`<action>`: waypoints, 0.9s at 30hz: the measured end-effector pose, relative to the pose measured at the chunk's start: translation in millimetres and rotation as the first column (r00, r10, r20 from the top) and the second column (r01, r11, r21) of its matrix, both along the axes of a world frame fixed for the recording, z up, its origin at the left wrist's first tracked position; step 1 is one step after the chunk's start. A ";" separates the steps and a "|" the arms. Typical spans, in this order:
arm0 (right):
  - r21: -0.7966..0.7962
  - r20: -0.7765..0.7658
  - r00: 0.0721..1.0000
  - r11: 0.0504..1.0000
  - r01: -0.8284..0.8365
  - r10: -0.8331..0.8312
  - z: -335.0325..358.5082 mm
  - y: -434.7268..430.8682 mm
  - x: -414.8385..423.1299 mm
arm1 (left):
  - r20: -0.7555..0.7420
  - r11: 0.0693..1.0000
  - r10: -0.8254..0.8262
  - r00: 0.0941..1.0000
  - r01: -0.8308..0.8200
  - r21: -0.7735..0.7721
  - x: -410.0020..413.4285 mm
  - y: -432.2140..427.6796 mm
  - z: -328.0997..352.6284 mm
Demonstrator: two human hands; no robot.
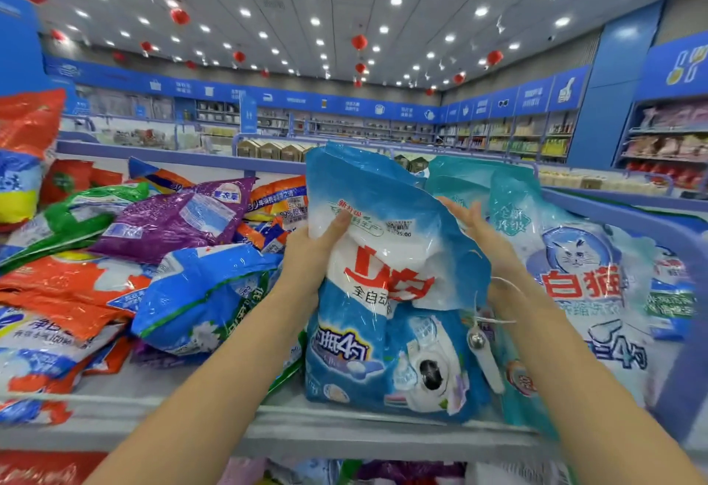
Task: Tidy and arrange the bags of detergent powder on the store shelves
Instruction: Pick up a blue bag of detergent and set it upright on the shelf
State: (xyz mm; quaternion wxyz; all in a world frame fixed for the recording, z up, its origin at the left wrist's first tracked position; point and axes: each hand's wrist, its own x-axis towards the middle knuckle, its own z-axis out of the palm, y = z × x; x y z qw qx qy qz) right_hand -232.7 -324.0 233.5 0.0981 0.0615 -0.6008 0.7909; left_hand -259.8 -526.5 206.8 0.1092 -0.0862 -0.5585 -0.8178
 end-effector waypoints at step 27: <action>0.783 -0.618 0.780 0.165 0.600 0.093 131.5 19.9 1.0 | -0.100 0.957 0.289 0.952 -0.286 0.051 -8.7 -13.5 12.4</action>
